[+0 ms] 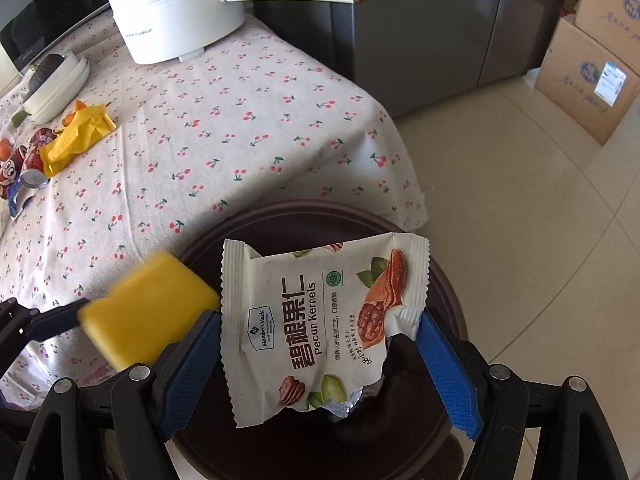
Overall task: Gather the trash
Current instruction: 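Carry the sponge and pecan bag over the bin and open both tools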
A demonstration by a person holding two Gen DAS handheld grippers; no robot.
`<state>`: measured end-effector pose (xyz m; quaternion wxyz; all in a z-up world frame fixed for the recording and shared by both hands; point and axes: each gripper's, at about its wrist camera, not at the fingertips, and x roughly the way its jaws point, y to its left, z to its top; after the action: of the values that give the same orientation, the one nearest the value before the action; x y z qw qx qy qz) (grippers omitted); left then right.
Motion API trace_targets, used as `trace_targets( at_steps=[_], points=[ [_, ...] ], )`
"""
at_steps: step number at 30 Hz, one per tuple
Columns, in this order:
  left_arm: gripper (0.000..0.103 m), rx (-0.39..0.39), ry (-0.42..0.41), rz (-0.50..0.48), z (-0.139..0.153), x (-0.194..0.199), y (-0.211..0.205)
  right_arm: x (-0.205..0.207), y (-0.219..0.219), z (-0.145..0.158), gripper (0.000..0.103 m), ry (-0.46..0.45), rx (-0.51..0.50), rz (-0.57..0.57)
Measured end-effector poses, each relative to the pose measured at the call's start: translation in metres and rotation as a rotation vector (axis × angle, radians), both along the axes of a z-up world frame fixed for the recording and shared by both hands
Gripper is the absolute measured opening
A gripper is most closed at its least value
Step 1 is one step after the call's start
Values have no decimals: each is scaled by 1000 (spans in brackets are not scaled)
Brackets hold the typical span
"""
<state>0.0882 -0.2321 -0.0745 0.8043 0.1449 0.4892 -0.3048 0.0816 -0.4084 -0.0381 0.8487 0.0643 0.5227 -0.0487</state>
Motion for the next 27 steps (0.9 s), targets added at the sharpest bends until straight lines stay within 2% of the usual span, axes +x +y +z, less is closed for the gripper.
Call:
trace_targets(
  at_steps=[8,10,11,12,27],
  points=[
    [75,11,4,61,4,10,30,2,1,-3,84,16,-3,16],
    [75,9,8,93,6,15,40,4,6,-5,90,29,-6,24],
    [75,10,12,110,7,17,45,5,7,-6,99,29,-6,26],
    [75,9,17,128,8,20,51,5,9,-7,103,32,-3,28],
    [75,-19,27,367,25,43,150,19,46,-7,103,56,-40,93]
  ],
)
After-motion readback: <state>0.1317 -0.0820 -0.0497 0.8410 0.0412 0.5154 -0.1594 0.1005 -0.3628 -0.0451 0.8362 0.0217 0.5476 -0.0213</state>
